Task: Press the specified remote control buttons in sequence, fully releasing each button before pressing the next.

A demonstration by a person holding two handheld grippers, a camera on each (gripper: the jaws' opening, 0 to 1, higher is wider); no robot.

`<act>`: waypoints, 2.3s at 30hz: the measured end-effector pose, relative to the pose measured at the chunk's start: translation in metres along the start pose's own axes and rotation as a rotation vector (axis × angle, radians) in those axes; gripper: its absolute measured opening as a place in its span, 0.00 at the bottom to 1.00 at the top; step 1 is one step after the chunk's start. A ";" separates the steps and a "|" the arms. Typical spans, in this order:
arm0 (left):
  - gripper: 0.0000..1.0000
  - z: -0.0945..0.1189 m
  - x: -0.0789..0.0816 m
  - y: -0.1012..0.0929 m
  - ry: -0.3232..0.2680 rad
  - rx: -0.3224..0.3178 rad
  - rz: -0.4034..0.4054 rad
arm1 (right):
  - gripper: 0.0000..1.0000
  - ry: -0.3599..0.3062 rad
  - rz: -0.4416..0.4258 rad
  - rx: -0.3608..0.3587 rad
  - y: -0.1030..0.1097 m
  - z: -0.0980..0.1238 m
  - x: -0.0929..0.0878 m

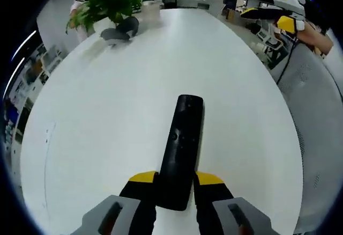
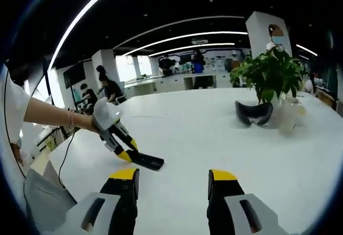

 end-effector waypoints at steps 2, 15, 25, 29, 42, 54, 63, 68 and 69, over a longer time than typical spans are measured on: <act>0.26 0.000 0.000 0.000 -0.002 0.002 -0.002 | 0.50 -0.001 -0.001 -0.002 -0.001 0.000 0.000; 0.24 0.004 -0.002 -0.012 -0.008 0.014 -0.007 | 0.49 0.011 0.006 0.009 0.002 -0.003 -0.001; 0.24 0.009 -0.006 -0.028 -0.003 0.010 0.018 | 0.49 0.018 0.018 0.031 0.008 -0.008 0.000; 0.24 0.011 -0.008 -0.034 -0.006 0.007 0.035 | 0.49 0.022 0.026 0.041 0.010 -0.010 0.001; 0.24 0.017 -0.011 -0.052 -0.018 0.006 0.075 | 0.49 0.028 0.041 0.062 0.016 -0.013 0.002; 0.24 0.022 -0.013 -0.073 -0.027 -0.006 0.071 | 0.49 0.041 0.053 0.076 0.019 -0.013 0.000; 0.24 0.026 -0.014 -0.090 -0.039 -0.007 0.066 | 0.48 0.086 0.087 0.103 0.027 -0.018 -0.006; 0.24 0.028 -0.015 -0.100 -0.045 -0.013 0.066 | 0.48 0.114 0.110 0.126 0.033 -0.022 -0.010; 0.24 0.029 -0.015 -0.103 -0.048 -0.014 0.066 | 0.47 0.122 0.116 0.132 0.035 -0.022 -0.011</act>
Point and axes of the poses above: the point that each gripper's makers call its tool centre point, and the gripper's own axes: z roughly backward along the fingers, y roughly to its left, x roughly out of its top, the point moved 3 cm from there along z, roughly backward along the fingers, and after that the axes turned 10 degrees about x, right-handed, at the moved point
